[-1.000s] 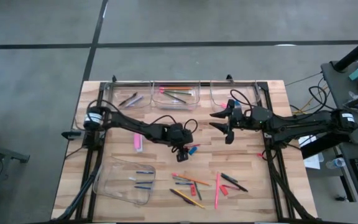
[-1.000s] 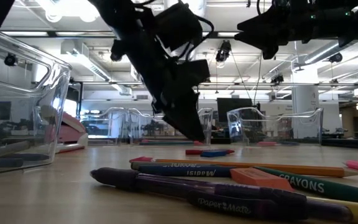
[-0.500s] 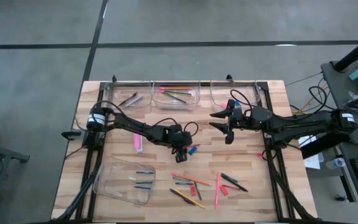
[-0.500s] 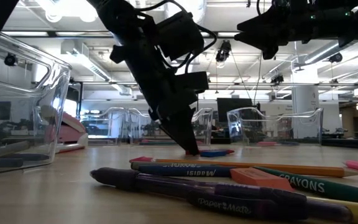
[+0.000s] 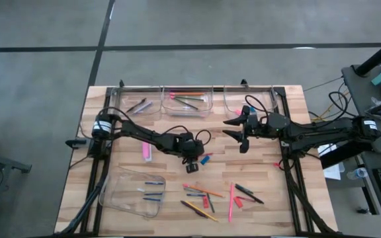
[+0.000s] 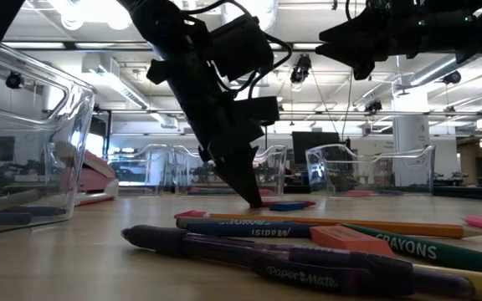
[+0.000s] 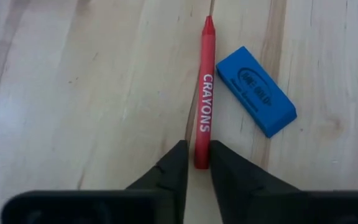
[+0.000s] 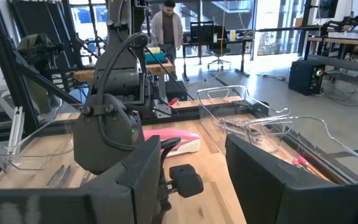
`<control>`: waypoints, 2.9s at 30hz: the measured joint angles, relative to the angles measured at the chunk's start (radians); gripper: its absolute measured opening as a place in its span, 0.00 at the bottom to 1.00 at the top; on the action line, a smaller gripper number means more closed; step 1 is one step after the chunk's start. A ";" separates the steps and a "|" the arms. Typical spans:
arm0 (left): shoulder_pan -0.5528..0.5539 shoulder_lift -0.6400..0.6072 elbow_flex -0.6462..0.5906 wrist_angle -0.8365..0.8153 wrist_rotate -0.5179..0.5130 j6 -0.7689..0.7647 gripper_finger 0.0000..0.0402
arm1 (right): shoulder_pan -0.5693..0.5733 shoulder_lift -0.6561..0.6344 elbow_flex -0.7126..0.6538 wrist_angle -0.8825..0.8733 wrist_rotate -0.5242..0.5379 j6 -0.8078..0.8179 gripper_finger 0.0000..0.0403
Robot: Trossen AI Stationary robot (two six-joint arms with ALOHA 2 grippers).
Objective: Sort crayons/erasers/pens/pencils in bins
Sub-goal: Put the red crayon into the bottom left transparent bin, then put the blue eraser into the top right transparent bin
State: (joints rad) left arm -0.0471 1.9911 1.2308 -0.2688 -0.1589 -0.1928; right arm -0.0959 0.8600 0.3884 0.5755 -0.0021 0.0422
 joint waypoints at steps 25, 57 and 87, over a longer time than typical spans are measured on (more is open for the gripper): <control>0.000 -0.235 0.020 -0.194 -0.007 0.019 0.00 | 0.000 0.000 0.000 -0.006 0.001 -0.001 0.42; -0.474 -0.703 -0.006 -0.771 0.270 -0.604 0.00 | -0.001 0.002 -0.001 -0.017 0.003 0.013 0.42; -0.555 -0.660 -0.093 -0.744 0.207 -0.870 0.25 | -0.001 0.006 -0.001 -0.013 0.003 0.044 0.42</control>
State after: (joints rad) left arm -0.6022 1.3312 1.1381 -1.0130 0.0479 -1.0630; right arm -0.0967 0.8661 0.3878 0.5629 0.0010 0.0864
